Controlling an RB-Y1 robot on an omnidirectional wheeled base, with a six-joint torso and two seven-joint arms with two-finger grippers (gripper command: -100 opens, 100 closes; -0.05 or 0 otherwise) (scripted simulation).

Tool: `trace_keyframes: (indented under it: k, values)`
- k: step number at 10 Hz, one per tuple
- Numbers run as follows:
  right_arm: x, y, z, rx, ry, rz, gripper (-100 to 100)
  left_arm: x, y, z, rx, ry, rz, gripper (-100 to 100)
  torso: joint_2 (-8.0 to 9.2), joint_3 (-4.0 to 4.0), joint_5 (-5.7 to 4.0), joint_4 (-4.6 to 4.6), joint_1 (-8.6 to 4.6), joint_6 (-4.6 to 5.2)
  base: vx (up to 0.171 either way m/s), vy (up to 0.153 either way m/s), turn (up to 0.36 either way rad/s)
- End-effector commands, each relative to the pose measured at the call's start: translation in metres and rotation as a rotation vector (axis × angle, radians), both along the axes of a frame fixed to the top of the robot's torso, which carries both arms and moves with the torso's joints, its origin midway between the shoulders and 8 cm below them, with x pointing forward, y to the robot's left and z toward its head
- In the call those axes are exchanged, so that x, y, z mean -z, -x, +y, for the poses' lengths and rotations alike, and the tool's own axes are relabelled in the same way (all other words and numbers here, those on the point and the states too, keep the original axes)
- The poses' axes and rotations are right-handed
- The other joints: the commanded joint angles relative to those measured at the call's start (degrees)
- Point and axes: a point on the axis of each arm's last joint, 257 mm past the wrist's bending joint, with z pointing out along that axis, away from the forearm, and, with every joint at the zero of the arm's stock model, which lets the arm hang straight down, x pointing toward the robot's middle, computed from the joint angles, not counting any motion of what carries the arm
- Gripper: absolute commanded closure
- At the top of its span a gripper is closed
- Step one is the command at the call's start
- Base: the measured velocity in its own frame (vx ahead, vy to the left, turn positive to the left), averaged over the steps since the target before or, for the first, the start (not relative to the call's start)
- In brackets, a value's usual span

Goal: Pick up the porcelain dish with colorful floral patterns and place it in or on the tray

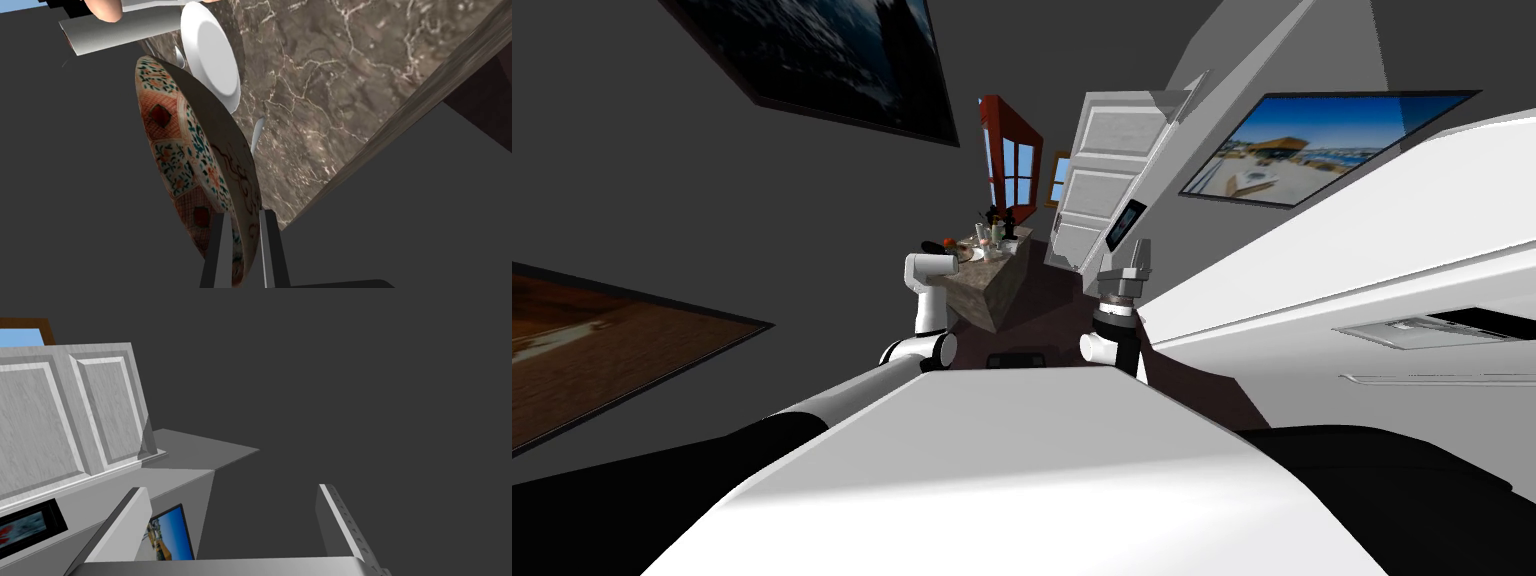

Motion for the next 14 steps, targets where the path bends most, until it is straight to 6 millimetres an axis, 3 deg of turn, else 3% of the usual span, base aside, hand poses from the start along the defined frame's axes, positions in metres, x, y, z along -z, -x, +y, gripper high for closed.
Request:
trace_keyframes:
  k: [1,2,7,14]
  values:
    - [0.0,0.0,0.0,0.0,0.0,0.0,0,-0.011,0.0,0.011,-0.03,0.013,-0.015,100,0.0,0.0,0.0,0.0,0.0,0.0,-0.058,-0.129,-0.008]
    - [0.0,0.0,0.0,0.0,0.0,0.0,0,-0.023,0.005,0.019,-0.055,0.026,-0.024,100,0.0,-0.01,0.01,-0.02,0.01,0.02,-0.046,-0.144,-0.045]
    - [0.0,0.0,0.0,0.0,0.0,0.0,0,-0.028,0.011,0.007,-0.042,0.037,0.014,100,-0.85,-0.48,0.08,-0.17,0.3,0.08,0.103,-0.071,-0.032]
    - [0.0,0.0,0.0,0.0,0.0,0.0,0,-0.016,0.019,-0.036,0.058,0.036,0.121,100,-1.48,-0.85,0.12,-0.3,0.5,0.11,0.252,-0.016,-0.037]
